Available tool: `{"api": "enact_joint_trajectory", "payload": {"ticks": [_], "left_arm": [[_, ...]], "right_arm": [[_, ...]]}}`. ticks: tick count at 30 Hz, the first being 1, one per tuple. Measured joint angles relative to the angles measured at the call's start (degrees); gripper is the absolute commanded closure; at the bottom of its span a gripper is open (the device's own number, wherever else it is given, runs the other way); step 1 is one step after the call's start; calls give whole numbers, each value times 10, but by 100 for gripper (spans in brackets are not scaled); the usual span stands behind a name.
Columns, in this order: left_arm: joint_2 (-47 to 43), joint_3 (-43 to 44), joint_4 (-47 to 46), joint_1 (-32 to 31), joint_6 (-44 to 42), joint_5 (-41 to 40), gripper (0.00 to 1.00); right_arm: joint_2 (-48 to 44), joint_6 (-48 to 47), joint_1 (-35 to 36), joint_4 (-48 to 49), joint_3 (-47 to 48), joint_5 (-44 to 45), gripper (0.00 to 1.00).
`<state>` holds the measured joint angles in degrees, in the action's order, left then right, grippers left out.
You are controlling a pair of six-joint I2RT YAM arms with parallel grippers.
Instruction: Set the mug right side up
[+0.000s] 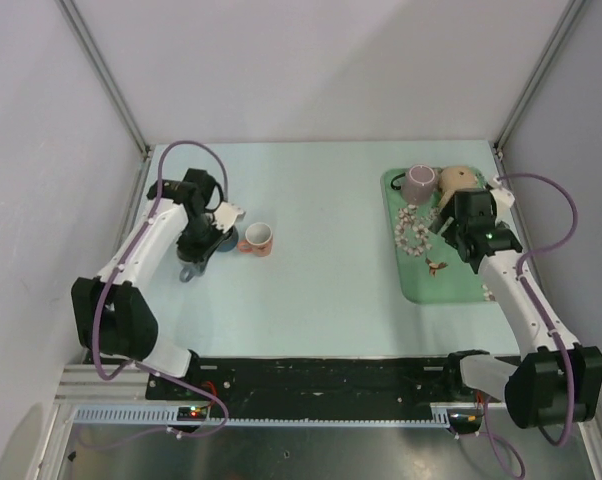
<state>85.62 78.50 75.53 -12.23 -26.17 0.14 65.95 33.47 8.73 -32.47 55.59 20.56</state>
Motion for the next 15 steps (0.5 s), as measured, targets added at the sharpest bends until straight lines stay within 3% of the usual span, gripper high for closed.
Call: {"api": "enact_joint_trajectory", "payload": {"ticks": [5,15], "left_arm": [[2,-71,-60,50,-9,-4,100],[28,-174,-191,56,-25,45,95]], "right_arm": [[12,0,-55,-14,-27,36,12],[127,54,-53,53,-27,112,16]]}}
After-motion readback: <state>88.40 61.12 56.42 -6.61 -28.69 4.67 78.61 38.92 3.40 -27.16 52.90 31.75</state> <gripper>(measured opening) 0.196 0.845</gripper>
